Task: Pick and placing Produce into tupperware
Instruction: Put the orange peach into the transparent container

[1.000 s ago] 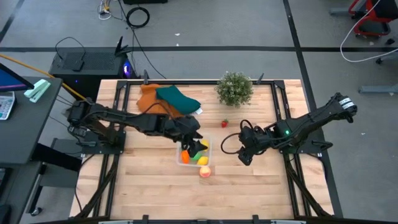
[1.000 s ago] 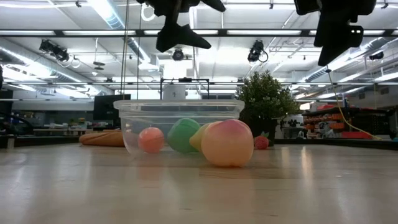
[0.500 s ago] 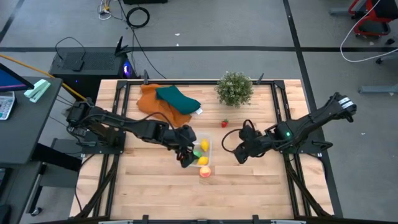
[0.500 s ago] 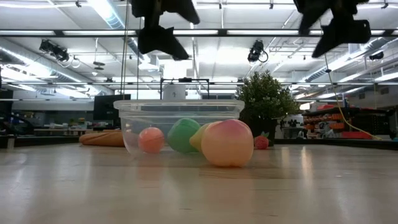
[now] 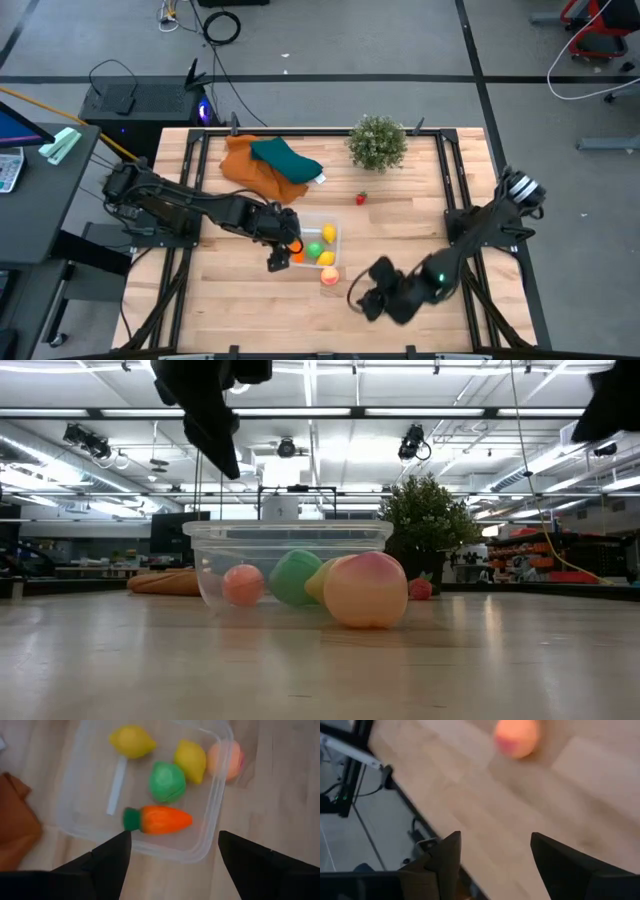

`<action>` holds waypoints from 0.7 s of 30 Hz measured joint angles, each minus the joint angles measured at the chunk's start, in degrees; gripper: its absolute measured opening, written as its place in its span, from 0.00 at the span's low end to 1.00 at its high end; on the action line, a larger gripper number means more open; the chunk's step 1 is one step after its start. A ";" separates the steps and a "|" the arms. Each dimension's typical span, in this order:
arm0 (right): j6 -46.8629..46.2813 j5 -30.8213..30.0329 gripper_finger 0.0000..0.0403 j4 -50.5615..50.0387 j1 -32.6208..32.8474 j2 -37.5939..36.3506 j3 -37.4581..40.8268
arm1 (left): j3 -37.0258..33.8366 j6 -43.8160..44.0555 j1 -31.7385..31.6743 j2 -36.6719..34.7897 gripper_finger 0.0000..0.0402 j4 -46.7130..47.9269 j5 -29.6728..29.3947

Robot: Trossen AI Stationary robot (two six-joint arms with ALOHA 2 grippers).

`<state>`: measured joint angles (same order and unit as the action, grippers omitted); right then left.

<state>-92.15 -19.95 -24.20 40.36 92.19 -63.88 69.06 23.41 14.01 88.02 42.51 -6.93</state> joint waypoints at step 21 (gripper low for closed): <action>8.88 -4.74 0.46 -34.74 -1.66 28.12 -36.19 | 0.07 -1.58 -7.83 -18.98 0.65 16.25 -11.08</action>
<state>-83.27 -24.69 -58.94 38.70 120.31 -100.08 69.12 21.84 6.17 69.04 58.76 -18.02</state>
